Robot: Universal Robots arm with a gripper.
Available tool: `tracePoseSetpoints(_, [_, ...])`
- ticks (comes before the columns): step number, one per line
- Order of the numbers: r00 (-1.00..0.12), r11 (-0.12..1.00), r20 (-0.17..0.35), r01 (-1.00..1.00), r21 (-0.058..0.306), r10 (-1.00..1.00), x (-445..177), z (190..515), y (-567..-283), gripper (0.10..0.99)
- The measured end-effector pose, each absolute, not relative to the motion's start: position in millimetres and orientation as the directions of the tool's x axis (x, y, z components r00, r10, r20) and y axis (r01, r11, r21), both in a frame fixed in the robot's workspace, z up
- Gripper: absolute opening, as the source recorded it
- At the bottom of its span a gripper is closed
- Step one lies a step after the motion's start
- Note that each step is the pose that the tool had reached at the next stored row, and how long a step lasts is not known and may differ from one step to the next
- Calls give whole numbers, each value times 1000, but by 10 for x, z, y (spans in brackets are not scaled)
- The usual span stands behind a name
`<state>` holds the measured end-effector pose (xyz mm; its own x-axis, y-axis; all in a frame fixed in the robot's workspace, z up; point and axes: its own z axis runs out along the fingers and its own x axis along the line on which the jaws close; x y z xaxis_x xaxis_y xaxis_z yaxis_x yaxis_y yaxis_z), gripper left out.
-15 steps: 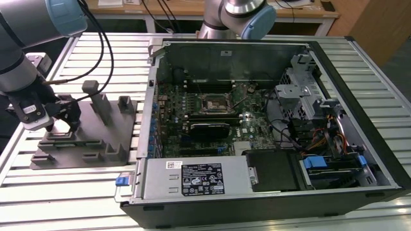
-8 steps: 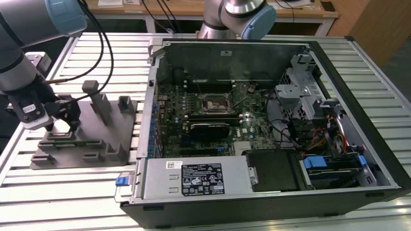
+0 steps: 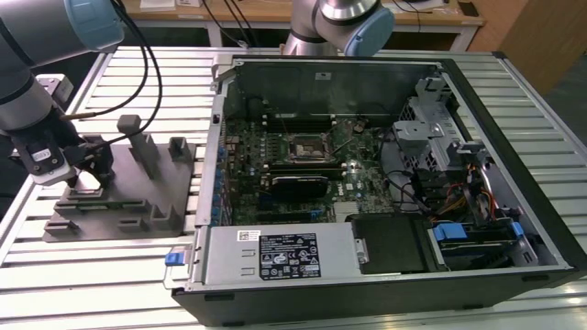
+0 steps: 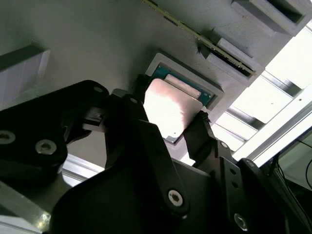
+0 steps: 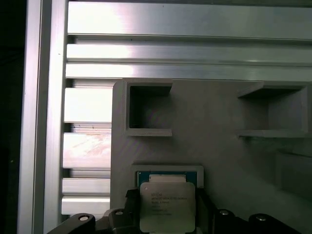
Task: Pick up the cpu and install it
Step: 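Pick up the cpu and move it towards the insertion slot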
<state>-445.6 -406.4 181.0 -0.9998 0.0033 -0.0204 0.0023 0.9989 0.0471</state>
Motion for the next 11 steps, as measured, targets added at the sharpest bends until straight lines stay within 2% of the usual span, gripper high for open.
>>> tracePoseSetpoints(1, [-1000, 999, -20, 2, 47, 3, -4456, 1810, -4064, 576])
tracePoseSetpoints(3, [-1000, 999, -20, 2, 47, 3, -4456, 1810, -4064, 545])
tracePoseSetpoints(11, [-1000, 999, -20, 2, 47, 3, -4456, 1849, -4064, 545])
